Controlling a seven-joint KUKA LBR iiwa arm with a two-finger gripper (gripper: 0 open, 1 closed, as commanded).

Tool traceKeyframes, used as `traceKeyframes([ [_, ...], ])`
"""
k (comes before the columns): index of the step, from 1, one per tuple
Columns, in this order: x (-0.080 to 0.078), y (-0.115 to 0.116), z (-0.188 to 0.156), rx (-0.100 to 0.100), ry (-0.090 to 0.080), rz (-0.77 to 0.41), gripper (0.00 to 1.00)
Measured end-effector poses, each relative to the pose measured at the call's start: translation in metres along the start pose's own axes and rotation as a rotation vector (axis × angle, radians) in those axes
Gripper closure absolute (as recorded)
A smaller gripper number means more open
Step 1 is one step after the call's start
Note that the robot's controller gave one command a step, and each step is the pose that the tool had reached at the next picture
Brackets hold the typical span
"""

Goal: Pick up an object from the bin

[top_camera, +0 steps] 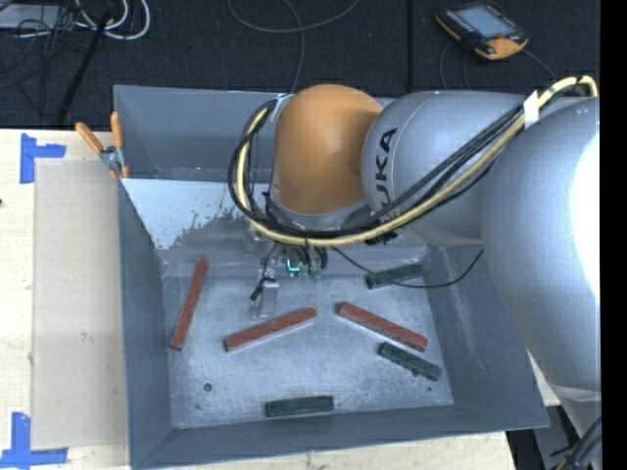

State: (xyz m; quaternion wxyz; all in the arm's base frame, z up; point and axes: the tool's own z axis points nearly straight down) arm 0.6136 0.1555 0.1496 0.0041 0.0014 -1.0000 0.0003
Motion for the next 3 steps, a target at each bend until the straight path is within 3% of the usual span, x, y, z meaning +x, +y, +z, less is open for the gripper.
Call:
traceKeyframes([
  [2,-0.002,-0.002,-0.004,-0.001,-0.008,-0.001,0.0],
  [3,0.0,-0.032,0.005,0.003,-0.004,-0.121,0.0],
])
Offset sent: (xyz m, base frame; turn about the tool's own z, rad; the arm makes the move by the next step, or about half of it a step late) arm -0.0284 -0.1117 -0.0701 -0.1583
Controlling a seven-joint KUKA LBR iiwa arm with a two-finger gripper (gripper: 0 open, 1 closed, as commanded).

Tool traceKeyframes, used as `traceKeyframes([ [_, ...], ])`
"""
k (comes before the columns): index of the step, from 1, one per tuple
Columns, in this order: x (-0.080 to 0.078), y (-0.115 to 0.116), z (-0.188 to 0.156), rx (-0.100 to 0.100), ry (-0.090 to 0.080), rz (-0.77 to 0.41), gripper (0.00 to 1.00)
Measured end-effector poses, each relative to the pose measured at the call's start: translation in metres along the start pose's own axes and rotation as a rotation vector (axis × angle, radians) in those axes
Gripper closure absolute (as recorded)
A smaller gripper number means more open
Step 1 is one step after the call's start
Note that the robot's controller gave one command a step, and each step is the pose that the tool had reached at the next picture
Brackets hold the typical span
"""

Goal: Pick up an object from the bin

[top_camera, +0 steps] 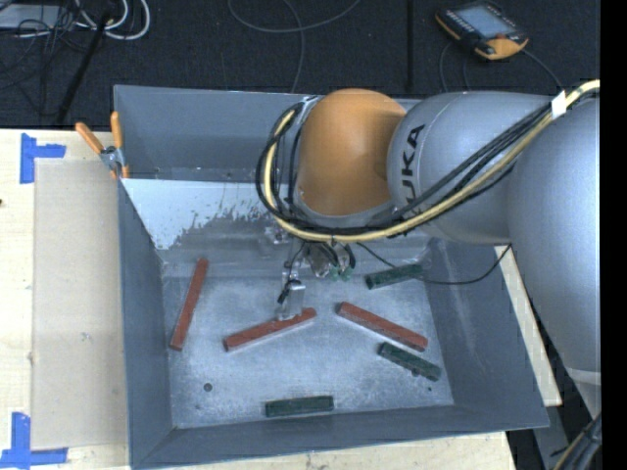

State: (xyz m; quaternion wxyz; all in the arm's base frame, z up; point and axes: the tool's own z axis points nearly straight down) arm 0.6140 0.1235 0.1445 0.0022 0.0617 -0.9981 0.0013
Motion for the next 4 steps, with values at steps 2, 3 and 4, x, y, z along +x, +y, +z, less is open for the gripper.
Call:
traceKeyframes([
  [2,0.057,-0.008,0.057,-0.001,-0.003,-0.401,0.0],
  [3,0.054,0.026,0.069,-0.003,0.002,-0.37,0.0],
  [4,0.101,0.051,0.075,-0.003,-0.002,-0.375,1.0],
])
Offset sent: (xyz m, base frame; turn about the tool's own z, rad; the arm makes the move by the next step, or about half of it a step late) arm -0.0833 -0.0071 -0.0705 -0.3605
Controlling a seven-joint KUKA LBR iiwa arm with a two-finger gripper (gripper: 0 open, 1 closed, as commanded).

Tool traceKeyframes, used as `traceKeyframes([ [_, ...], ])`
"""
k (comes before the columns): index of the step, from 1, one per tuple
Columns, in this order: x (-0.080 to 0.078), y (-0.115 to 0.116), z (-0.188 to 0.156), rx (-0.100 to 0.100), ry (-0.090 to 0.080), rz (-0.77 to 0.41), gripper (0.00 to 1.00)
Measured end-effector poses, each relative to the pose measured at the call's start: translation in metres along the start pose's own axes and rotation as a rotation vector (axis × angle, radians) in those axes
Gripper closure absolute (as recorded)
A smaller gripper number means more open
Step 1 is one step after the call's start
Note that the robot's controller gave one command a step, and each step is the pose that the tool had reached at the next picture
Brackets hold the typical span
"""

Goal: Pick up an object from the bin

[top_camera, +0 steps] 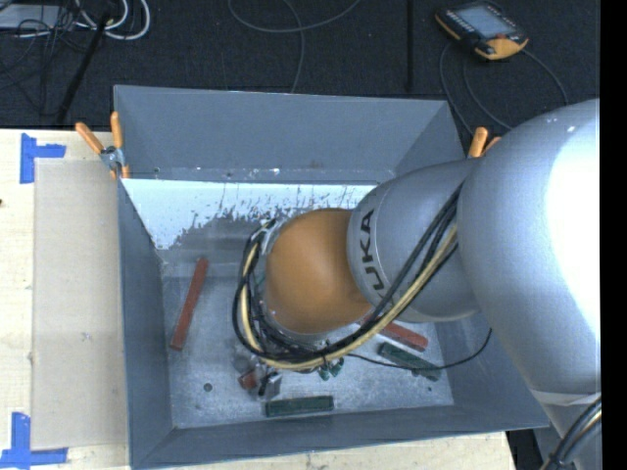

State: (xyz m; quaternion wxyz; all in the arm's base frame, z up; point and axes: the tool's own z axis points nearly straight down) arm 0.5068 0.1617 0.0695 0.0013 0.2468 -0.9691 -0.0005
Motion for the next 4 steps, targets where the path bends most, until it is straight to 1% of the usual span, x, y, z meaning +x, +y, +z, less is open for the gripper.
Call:
traceKeyframes([
  [1,0.0,0.0,0.0,0.0,0.0,0.0,1.0],
  [2,0.008,0.002,-0.042,-0.001,0.007,-0.004,1.0],
  [3,0.015,0.03,-0.082,0.001,-0.002,0.018,1.0],
  [4,-0.016,0.029,-0.229,0.002,-0.005,0.029,1.0],
])
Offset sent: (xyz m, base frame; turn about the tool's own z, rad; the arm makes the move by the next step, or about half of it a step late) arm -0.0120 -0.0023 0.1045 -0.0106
